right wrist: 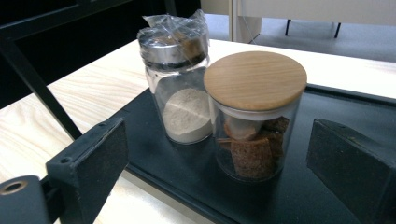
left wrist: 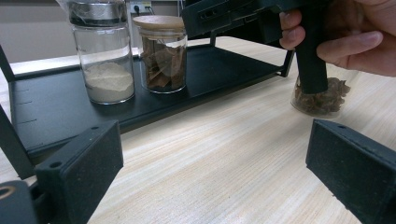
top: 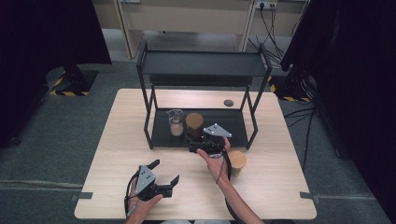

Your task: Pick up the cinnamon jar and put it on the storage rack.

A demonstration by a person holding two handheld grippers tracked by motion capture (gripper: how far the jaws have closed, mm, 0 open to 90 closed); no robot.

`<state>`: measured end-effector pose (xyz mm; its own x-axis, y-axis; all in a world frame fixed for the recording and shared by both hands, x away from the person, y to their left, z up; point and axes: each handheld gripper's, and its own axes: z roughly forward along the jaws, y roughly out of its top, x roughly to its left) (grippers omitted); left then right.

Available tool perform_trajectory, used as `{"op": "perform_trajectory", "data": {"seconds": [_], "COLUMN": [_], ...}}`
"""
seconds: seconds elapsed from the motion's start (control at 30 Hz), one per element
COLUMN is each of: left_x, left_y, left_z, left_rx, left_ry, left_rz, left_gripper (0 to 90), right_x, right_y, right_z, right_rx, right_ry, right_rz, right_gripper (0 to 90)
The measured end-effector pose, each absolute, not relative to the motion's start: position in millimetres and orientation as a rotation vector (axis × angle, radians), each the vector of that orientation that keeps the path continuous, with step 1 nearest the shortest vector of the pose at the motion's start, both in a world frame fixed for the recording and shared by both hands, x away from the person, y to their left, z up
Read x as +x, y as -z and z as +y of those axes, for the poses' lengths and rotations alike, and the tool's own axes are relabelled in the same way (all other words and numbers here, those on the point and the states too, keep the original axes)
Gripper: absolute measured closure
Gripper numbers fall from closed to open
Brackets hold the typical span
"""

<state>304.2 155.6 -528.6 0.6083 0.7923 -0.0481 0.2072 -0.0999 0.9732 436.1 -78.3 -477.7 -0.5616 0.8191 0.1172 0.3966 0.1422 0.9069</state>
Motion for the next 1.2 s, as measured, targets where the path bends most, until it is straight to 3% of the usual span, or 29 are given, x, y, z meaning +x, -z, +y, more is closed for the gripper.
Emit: {"op": "perform_trajectory", "data": {"seconds": [1.2], "left_x": [304.5], "left_y": [528.6], "left_z": [155.7], "left_rx": [1.635], "left_ry": [-0.605], "left_rz": [0.847], "left_gripper": [3.4], "right_x": [402.0], "right_y": [490.5], "right_z": [-84.9], "right_rx": [1.129], "right_ry": [-1.422], "right_rz": [2.087], "right_gripper": [6.3]}}
